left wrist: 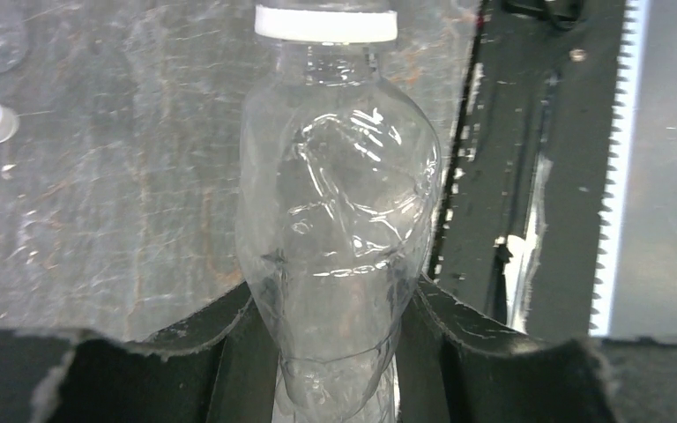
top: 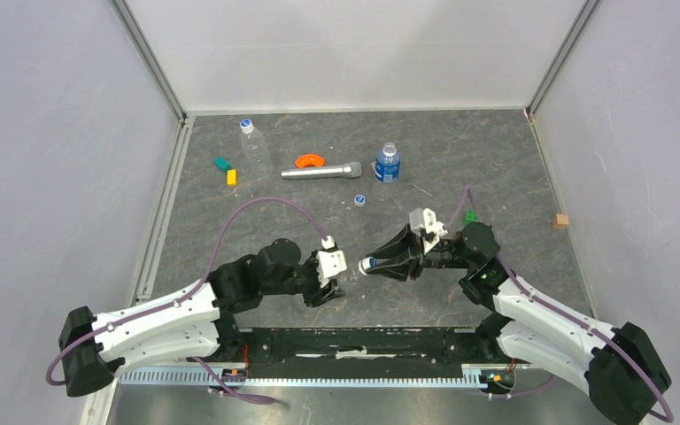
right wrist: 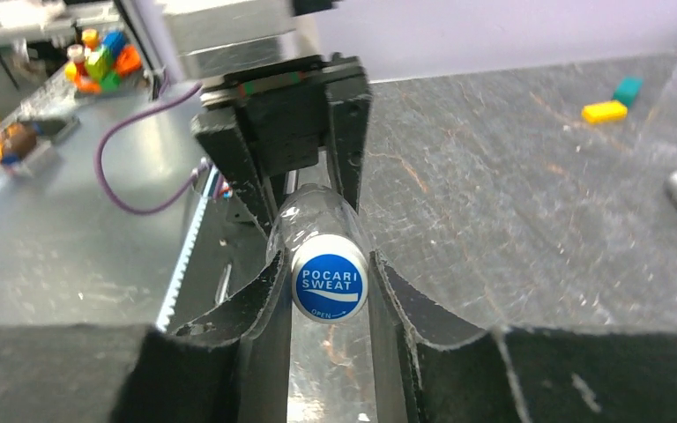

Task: Unscrew the bottle caps
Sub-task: Unscrew the bottle cap from the plastic bottle.

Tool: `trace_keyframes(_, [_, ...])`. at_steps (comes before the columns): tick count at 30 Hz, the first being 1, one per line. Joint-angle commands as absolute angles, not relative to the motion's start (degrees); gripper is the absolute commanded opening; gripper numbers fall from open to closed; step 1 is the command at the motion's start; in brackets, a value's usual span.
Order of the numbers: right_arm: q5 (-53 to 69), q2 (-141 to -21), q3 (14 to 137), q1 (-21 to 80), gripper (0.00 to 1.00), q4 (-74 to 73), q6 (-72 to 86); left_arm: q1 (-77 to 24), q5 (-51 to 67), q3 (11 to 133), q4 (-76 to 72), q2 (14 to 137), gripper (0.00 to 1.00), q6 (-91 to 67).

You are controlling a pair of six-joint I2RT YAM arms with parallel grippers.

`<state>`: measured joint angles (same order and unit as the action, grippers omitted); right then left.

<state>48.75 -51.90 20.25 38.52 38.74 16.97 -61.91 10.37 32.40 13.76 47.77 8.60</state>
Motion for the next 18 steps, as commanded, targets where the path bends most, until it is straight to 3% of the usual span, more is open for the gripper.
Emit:
trace_keyframes(1, [57.4, -50.5, 23.5, 38.9, 0.15, 30.7, -1.9, -60.5, 28.6, 34.5, 7.7, 47.0, 0.19, 5.3])
trace_keyframes(6, [56.6, -49.4, 23.3, 38.9, 0.25, 29.6, -3.3, -59.2, 33.3, 34.4, 6.5, 47.7, 0.19, 6.0])
trace_keyframes(10, [50.2, -47.2, 21.5, 39.0, 0.59, 30.3, -0.7, -59.1, 25.2, 33.1, 6.6, 46.9, 0.19, 8.1])
trace_keyframes(18, [36.2, -38.5, 13.0, 38.9, 0.71, 39.8, 14.8, -59.1, 9.8, 31.8, 7.2, 46.4, 0.2, 7.4])
